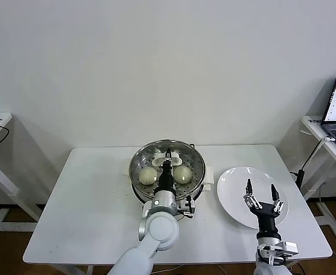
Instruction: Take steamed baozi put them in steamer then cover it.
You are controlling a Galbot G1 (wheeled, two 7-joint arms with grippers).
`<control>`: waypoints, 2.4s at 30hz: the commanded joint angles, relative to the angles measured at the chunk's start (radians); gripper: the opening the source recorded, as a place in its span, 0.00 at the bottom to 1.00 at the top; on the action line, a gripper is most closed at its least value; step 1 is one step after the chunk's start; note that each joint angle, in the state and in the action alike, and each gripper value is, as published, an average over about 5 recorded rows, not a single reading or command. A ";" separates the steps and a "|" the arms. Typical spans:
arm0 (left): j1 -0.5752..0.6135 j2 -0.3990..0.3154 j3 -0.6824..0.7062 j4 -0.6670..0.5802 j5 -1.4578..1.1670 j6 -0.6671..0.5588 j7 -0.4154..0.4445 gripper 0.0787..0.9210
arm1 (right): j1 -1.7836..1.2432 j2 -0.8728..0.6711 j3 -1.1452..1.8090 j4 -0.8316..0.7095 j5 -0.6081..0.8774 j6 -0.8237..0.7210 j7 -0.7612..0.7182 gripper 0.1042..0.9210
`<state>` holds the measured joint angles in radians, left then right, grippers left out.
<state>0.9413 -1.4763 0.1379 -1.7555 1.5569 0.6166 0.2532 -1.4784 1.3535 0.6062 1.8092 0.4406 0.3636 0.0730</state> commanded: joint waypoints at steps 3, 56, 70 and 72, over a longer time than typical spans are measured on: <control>0.003 -0.004 -0.006 0.006 0.008 -0.007 -0.003 0.13 | 0.002 0.000 -0.002 -0.003 -0.001 0.001 -0.001 0.88; 0.670 0.024 -0.810 -0.424 -1.338 -0.662 -0.311 0.88 | -0.020 -0.065 0.036 0.188 -0.106 -0.254 -0.022 0.88; 0.677 0.014 -0.813 -0.390 -1.339 -0.656 -0.305 0.88 | -0.009 -0.064 0.032 0.205 -0.117 -0.272 -0.030 0.88; 0.679 0.014 -0.809 -0.388 -1.338 -0.658 -0.304 0.88 | -0.009 -0.062 0.030 0.208 -0.119 -0.272 -0.031 0.88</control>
<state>1.5880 -1.4430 -0.6091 -2.1750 0.3237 0.0202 -0.0504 -1.4864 1.2906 0.6358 1.9939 0.3369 0.1194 0.0456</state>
